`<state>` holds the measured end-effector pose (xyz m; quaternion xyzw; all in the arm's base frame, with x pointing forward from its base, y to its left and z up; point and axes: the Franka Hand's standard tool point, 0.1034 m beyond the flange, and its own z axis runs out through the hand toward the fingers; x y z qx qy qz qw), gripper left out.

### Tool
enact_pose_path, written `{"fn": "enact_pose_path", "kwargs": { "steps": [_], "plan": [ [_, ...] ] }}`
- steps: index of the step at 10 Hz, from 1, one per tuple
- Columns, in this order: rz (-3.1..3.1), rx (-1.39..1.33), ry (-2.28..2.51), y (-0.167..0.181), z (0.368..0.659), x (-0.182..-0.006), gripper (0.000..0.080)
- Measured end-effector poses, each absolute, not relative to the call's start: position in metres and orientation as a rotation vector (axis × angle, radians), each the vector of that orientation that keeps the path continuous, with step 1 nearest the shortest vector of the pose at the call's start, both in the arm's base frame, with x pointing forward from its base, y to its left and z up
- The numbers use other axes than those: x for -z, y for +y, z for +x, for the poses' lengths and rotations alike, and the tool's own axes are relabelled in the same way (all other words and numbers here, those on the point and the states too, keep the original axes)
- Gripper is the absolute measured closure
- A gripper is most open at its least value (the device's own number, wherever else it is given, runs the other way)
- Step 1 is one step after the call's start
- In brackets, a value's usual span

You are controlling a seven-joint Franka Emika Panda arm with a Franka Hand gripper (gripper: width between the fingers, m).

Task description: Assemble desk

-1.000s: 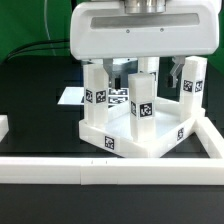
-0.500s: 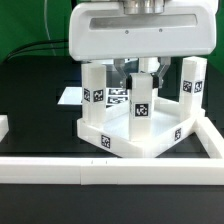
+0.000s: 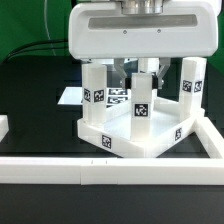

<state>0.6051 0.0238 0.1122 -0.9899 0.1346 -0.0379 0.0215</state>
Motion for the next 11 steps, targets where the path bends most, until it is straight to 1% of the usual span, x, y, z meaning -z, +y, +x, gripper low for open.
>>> {"fn": "enact_pose_path", "kwargs": {
  "steps": [3, 5, 8, 10, 11],
  "plan": [
    [-2.950, 0.147, 0.894, 0.031, 0.610, -0.112, 0.0512],
    [-2.740, 0.140, 1.331, 0.034, 0.611, -0.112, 0.0512],
    [-2.374, 0.094, 1.852, 0.038, 0.612, -0.112, 0.0512],
    [-2.289, 0.082, 1.952, 0.038, 0.612, -0.112, 0.0511],
    [-2.230, 0.073, 2.015, 0.040, 0.612, -0.111, 0.0401]
  ]
}}
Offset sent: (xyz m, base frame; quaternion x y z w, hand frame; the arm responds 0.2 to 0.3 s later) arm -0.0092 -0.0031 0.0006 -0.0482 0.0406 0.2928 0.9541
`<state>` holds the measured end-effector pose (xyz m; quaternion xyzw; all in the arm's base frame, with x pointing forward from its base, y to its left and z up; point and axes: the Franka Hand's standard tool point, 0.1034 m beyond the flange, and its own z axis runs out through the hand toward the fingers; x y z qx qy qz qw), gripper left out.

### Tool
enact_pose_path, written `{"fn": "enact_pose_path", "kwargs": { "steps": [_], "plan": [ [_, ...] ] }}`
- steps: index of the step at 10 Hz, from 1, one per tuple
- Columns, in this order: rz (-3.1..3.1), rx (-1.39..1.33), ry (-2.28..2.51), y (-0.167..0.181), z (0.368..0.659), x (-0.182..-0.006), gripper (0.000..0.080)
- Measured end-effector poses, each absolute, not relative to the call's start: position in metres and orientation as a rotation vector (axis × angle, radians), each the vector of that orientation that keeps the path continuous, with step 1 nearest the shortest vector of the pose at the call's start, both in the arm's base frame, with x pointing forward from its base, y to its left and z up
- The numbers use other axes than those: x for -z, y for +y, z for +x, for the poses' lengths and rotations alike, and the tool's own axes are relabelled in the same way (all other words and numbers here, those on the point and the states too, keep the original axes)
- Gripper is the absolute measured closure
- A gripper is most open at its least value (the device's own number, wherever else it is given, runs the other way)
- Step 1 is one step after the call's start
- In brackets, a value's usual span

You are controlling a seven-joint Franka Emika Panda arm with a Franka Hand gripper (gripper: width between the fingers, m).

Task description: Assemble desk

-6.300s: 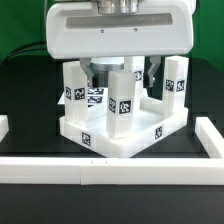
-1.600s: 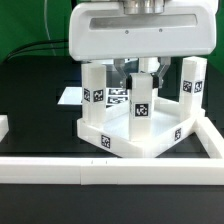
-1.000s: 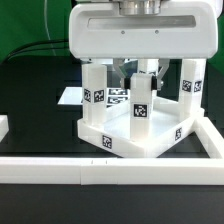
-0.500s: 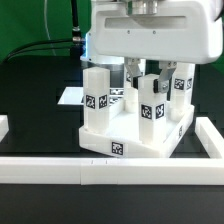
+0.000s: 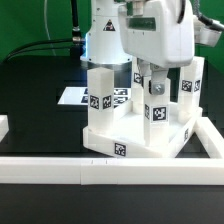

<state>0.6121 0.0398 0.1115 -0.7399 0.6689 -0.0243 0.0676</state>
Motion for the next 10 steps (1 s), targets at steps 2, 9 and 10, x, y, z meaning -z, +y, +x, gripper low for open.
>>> {"fn": "enact_pose_path", "kwargs": {
  "steps": [2, 9, 10],
  "plan": [
    [-2.321, 0.083, 1.913, 0.0393, 0.6123, -0.1113, 0.0264],
    [-2.913, 0.173, 0.909, 0.0465, 0.6209, -0.1148, 0.0150],
    [-2.959, 0.175, 0.766, 0.0478, 0.6207, -0.1146, 0.0150]
  ]
}}
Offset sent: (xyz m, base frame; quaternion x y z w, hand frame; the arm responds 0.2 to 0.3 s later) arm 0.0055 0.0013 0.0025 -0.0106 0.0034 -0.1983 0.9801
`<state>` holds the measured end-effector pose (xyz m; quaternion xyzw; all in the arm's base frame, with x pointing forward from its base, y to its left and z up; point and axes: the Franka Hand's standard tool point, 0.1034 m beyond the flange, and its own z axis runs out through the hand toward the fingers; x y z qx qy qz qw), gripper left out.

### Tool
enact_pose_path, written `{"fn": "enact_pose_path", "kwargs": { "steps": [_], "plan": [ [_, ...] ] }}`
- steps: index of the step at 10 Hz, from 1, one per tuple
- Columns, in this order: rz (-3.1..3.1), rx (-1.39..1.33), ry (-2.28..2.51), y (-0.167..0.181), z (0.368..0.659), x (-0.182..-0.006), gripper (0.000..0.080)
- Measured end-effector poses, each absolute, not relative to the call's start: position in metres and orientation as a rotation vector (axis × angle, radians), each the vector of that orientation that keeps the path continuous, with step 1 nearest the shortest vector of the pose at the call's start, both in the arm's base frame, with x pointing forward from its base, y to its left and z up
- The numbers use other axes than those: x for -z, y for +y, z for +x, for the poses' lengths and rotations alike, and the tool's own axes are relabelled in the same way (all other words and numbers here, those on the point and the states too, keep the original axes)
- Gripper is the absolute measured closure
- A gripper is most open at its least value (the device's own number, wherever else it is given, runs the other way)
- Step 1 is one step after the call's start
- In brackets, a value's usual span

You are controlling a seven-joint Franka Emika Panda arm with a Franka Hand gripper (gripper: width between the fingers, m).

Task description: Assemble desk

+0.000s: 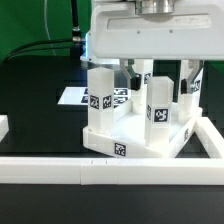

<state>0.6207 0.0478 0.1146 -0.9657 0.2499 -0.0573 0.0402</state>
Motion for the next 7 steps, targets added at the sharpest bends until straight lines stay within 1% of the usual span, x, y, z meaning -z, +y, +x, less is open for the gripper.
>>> {"fn": "enact_pose_path", "kwargs": {
  "steps": [5, 6, 7],
  "plan": [
    [-3.087, 0.193, 0.206, 0.0476, 0.6191, -0.1129, 0.0150],
    [-3.093, 0.195, 0.153, 0.0473, 0.6190, -0.1128, 0.0150],
    [-3.111, 0.196, 0.027, 0.0463, 0.6190, -0.1127, 0.0236]
  ]
}}
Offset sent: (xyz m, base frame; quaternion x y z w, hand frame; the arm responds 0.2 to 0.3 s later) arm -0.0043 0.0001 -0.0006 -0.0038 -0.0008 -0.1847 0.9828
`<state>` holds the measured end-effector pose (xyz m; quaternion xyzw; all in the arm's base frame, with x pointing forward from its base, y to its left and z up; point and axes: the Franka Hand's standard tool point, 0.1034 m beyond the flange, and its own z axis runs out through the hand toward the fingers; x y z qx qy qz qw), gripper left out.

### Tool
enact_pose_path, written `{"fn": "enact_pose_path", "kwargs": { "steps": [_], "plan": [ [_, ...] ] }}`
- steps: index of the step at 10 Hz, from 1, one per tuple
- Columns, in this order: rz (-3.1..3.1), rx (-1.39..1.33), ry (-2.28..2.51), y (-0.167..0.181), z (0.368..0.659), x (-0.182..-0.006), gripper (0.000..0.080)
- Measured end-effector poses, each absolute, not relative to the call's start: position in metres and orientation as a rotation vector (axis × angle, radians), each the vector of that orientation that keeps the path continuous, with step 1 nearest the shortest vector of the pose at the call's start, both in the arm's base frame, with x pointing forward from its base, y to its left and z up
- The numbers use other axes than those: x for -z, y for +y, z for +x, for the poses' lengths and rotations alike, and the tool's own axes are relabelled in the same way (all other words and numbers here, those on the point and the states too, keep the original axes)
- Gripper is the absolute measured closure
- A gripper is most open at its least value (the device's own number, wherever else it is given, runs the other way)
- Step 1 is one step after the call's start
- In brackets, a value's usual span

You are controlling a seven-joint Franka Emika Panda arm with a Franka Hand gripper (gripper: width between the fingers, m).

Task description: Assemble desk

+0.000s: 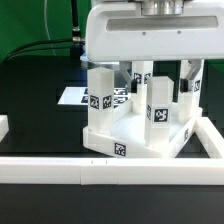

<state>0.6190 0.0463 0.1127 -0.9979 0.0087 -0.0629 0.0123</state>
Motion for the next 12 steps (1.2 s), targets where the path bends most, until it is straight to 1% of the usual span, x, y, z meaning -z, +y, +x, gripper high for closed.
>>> {"fn": "enact_pose_path", "kwargs": {
  "steps": [1, 2, 3, 6, 12],
  "plan": [
    [-3.108, 0.196, 0.063, 0.0464, 0.6190, -0.1127, 0.0371],
    [-3.108, 0.196, 0.063, 0.0463, 0.6190, -0.1127, 0.0371],
    [-3.108, 0.196, 0.063, 0.0462, 0.6190, -0.1127, 0.0513],
    [-3.102, 0.195, 0.137, 0.0464, 0.6190, -0.1126, 0.0512],
    [-2.937, 0.176, 0.915, 0.0455, 0.6189, -0.1125, 0.0511]
  ]
}}
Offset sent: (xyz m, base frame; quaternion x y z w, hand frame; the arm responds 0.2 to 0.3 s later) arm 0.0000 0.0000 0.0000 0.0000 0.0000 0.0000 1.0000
